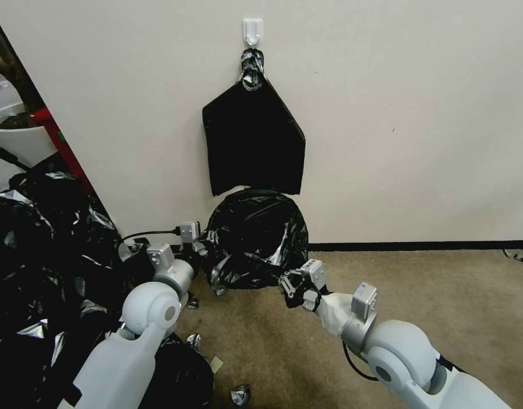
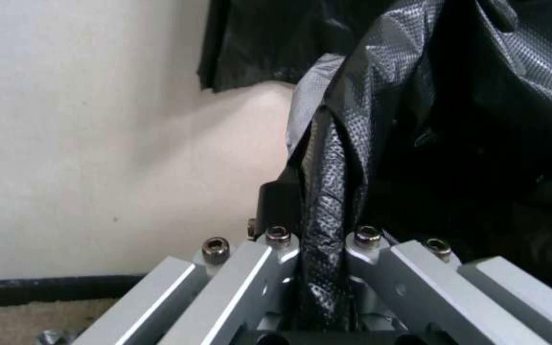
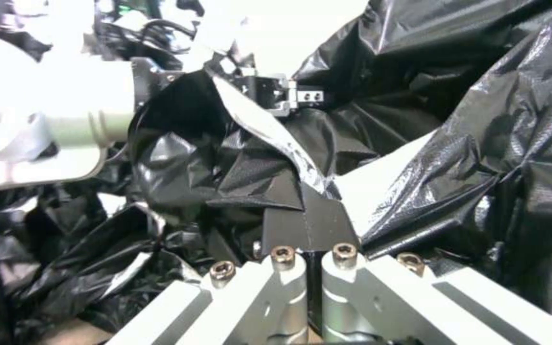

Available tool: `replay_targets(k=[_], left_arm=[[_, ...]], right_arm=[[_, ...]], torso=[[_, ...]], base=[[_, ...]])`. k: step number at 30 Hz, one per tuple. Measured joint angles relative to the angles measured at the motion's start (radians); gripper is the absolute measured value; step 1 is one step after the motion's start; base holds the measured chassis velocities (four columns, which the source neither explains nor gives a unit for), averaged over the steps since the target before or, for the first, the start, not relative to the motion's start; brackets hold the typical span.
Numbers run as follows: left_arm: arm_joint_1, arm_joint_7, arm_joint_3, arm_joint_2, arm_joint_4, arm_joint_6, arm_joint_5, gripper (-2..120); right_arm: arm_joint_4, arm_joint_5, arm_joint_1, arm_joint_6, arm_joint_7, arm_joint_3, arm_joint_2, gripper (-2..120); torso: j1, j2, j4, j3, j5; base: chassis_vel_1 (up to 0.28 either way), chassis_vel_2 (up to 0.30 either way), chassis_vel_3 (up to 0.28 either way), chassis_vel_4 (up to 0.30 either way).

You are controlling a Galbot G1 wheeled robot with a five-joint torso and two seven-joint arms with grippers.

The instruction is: Place a trash bag onto the trash bin.

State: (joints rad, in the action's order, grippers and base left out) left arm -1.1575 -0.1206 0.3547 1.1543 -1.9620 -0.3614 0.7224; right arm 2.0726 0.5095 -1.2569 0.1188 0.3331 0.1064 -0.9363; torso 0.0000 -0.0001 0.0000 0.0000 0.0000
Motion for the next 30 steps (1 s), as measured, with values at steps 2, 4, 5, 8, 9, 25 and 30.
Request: replay_targets(k=[2,4,5,8,9,25,30], left_arm=[[0.0,0.0,0.014,-0.008,-0.001,0.0,0.012,3],[0.0,0.001,0.018,-0.009,-0.001,-0.001,0.016,3],[0.002,0.001,0.022,-0.011,-0.001,-0.002,0.02,3],[0.006,0.002,0.027,-0.011,-0.001,-0.003,0.026,3],[0.01,0.002,0.028,-0.01,-0.001,-0.004,0.032,3],[0.024,-0.015,0.026,0.005,-0.02,-0.01,0.072,3],[0.014,-0.012,0.027,0.004,-0.024,-0.014,0.07,3]], right_arm=[[-0.048,-0.008,0.007,-0.053,0.085,0.038,0.0,0],[-0.06,-0.014,0.008,-0.066,0.101,0.05,0.0,0],[-0.077,-0.022,0.009,-0.083,0.118,0.063,0.0,0],[-0.105,-0.048,0.008,-0.111,0.142,0.083,0.0,0],[-0.118,-0.067,0.007,-0.128,0.159,0.091,0.0,0],[-0.224,-0.399,0.032,-0.355,0.26,0.114,-0.058,0],[-0.284,-0.546,0.055,-0.434,0.211,0.185,-0.075,0]], torso=[[0.0,0.0,0.0001,0.0,0.0001],[0.0,0.0,0.0,0.0,0.0],[0.0,0.0,0.0001,0.0,0.0001],[0.0,0.0,0.0,0.0,0.0001],[0.0,0.0,0.0,0.0,0.0],[0.0,0.0,0.0,0.0,0.0],[0.0,0.0,0.0,0.0,0.0001]], base=[[0.0,0.0,0.0,0.0],[0.0,0.0,0.0,0.0],[0.0,0.0,0.0,0.0],[0.0,0.0,0.0,0.0],[0.0,0.0,0.0,0.0],[0.0,0.0,0.0,0.0],[0.0,0.0,0.0,0.0]])
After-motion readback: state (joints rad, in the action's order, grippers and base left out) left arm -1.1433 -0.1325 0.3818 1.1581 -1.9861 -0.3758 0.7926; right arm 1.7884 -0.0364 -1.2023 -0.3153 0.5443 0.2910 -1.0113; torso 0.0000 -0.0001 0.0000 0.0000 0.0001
